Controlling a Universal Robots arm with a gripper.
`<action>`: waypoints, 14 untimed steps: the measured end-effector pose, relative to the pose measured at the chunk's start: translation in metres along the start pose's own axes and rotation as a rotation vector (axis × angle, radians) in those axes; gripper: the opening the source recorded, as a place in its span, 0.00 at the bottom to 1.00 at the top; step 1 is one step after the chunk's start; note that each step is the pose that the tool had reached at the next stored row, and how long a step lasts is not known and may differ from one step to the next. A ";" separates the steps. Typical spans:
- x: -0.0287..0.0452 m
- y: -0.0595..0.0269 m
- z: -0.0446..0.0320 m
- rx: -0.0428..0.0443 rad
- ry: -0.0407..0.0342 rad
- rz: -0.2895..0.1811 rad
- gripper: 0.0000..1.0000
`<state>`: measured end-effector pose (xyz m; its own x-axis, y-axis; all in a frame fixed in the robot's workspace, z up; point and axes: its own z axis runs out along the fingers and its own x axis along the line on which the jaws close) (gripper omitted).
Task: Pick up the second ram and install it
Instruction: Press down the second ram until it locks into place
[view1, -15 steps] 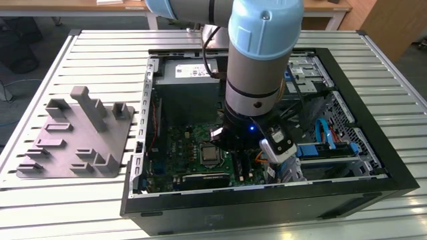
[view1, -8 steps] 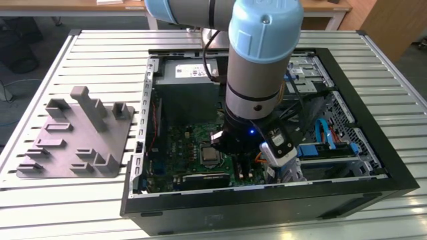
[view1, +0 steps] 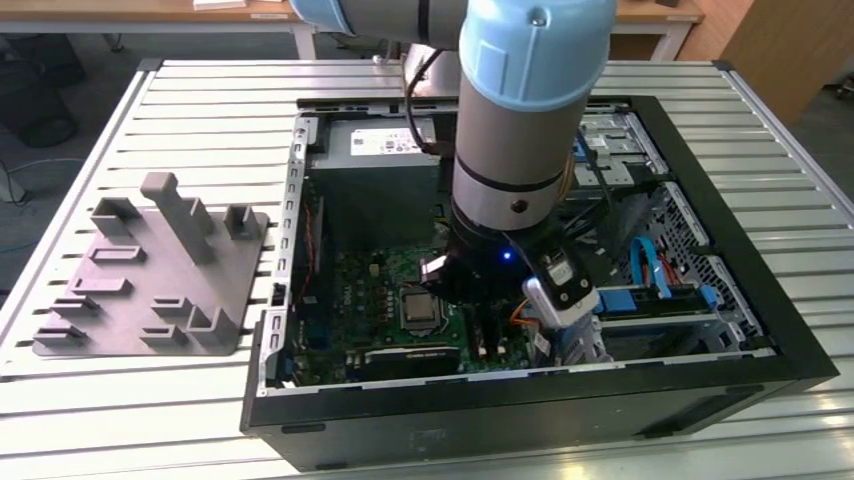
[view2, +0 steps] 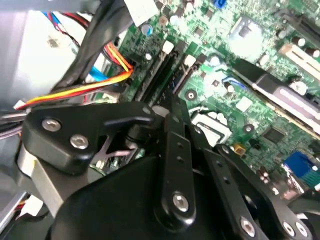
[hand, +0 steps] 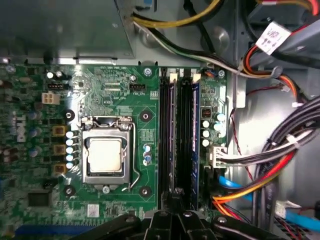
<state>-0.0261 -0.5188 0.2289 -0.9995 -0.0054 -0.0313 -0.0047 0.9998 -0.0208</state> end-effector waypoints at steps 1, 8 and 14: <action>0.0000 0.0010 0.0000 -0.0002 -0.0001 0.000 0.10; -0.0003 0.0295 0.0008 0.0001 0.0002 0.000 0.10; -0.0006 0.0433 -0.0029 0.0018 -0.0003 0.000 0.10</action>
<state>-0.0258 -0.4755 0.2309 -0.9995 -0.0057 -0.0316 -0.0050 0.9997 -0.0226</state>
